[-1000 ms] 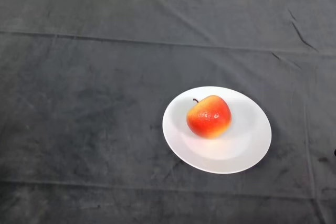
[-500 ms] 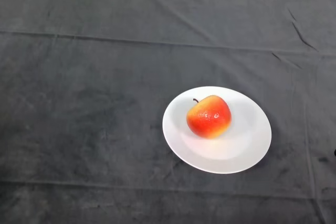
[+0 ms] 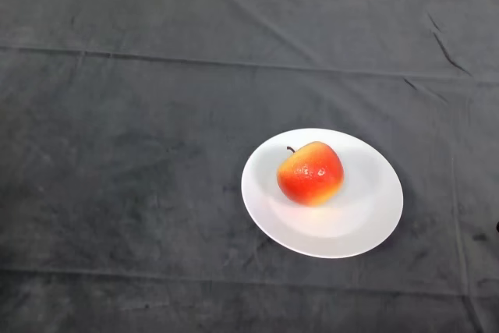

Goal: Move the apple to the plate

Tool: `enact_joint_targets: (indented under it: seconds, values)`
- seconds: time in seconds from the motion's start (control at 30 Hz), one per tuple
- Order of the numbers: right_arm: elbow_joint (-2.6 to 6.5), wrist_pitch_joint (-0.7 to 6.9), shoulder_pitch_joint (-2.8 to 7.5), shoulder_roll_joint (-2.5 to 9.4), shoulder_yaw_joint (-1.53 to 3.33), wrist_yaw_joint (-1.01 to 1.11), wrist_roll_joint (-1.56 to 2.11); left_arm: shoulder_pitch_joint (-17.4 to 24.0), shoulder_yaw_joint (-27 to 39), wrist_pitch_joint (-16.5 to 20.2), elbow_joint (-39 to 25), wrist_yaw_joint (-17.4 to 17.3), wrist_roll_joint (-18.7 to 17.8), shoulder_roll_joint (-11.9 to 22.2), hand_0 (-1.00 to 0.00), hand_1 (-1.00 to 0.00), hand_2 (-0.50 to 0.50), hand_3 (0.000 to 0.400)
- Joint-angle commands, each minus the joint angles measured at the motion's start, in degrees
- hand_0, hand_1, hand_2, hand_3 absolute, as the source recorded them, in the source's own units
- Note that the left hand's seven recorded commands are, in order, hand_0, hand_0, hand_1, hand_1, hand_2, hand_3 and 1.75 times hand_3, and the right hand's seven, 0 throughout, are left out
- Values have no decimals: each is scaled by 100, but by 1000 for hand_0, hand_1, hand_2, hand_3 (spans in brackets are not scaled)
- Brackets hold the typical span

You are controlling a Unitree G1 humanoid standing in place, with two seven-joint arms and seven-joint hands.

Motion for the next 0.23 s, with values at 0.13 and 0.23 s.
enact_joint_targets:
  seconds: [0.13,0.23]
  values:
    - [533,292,672,429,-88,104,76,-210,234,-117,253,-58,142,-43,0,0,0,0]
    - [706,60,729,457,-108,123,43,-216,242,-121,269,-68,144,-46,0,0,0,0]
